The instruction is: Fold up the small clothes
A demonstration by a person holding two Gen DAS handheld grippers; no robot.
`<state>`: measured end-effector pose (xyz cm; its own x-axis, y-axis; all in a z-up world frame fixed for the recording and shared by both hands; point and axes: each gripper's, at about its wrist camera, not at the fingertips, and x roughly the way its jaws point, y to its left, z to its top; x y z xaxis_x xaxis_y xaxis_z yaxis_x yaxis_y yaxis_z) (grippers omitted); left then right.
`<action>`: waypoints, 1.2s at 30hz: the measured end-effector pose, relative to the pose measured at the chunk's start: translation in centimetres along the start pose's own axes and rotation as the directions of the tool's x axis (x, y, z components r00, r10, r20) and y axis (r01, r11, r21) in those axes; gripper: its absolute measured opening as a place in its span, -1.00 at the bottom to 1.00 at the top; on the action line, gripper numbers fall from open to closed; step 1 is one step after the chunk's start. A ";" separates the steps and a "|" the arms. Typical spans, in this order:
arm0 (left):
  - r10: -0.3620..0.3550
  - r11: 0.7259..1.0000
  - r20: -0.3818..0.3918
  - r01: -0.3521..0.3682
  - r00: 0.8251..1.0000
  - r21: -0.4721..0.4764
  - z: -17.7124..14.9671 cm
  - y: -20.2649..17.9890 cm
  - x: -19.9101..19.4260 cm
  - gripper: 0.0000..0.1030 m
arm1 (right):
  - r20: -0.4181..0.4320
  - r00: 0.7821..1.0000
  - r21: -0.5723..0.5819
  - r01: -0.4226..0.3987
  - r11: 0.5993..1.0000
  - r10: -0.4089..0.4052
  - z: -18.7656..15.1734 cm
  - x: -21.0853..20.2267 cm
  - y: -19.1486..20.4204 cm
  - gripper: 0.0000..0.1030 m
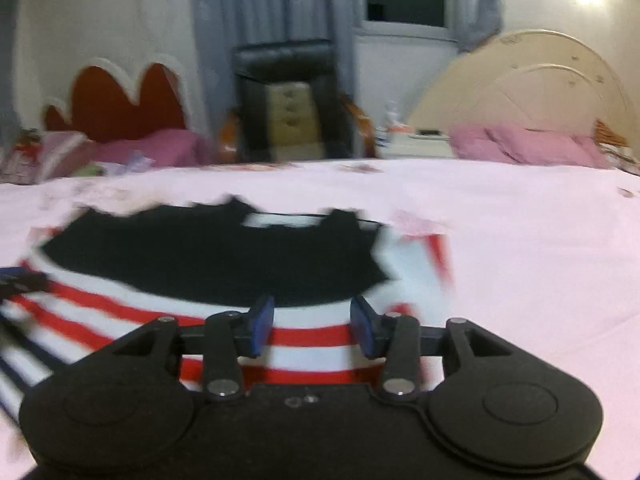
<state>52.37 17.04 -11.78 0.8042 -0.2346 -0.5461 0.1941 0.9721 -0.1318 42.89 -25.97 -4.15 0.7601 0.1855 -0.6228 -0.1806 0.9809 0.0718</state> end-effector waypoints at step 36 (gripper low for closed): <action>0.125 0.986 0.005 -0.125 0.992 0.112 -7.8 -2.2 -6.6 0.67 | -0.077 0.997 -0.123 0.007 0.992 -0.016 -8.5 -5.1 4.6 -0.13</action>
<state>42.28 16.41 -14.33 0.8251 -0.1114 -0.5539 0.1543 0.9875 0.0312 32.84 -22.94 -7.26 0.7128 0.1644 -0.6818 -0.2506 0.9677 -0.0288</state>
